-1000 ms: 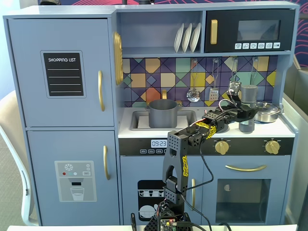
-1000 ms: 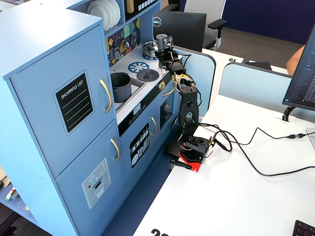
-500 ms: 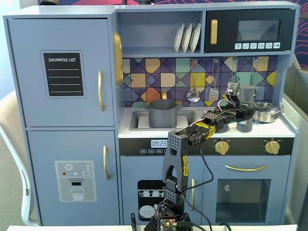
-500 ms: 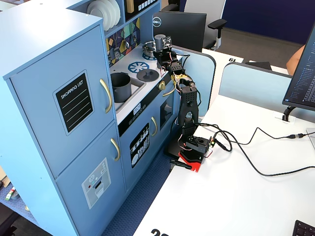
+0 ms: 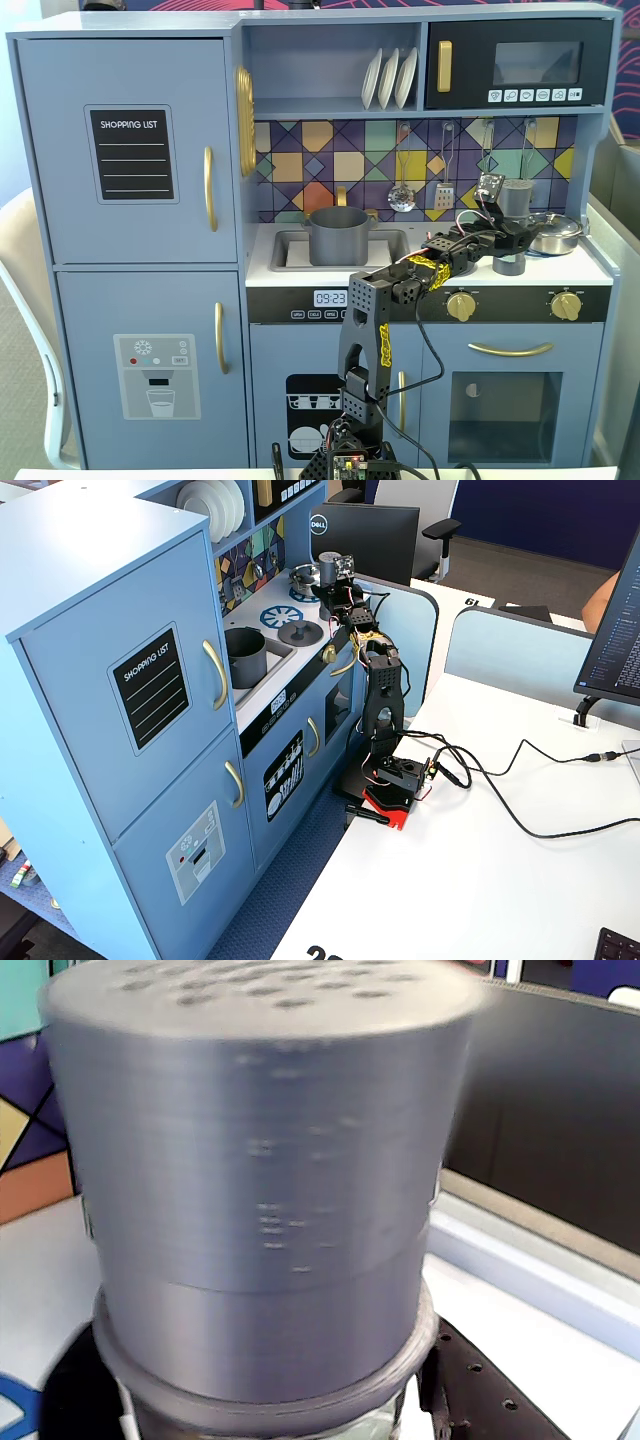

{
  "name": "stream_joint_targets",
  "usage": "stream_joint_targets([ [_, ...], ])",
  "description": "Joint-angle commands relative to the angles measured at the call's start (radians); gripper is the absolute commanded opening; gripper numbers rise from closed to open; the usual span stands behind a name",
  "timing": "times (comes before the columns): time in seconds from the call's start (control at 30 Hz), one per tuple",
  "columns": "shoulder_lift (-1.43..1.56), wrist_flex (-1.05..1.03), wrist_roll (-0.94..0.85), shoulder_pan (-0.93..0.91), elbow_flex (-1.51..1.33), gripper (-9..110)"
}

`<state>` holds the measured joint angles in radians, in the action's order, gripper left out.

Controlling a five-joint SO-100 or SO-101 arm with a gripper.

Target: Put salt in the gray recipient

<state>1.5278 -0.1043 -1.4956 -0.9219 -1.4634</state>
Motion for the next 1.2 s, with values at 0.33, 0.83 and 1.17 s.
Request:
stream_joint_targets([
  [0.33, 0.276, -0.012, 0.003, -0.037, -0.147, 44],
  [0.83, 1.002, -0.575, -0.046, 0.072, -0.52, 0],
  [1.17, 1.424, -1.17, -0.176, 0.523, -0.724, 0],
])
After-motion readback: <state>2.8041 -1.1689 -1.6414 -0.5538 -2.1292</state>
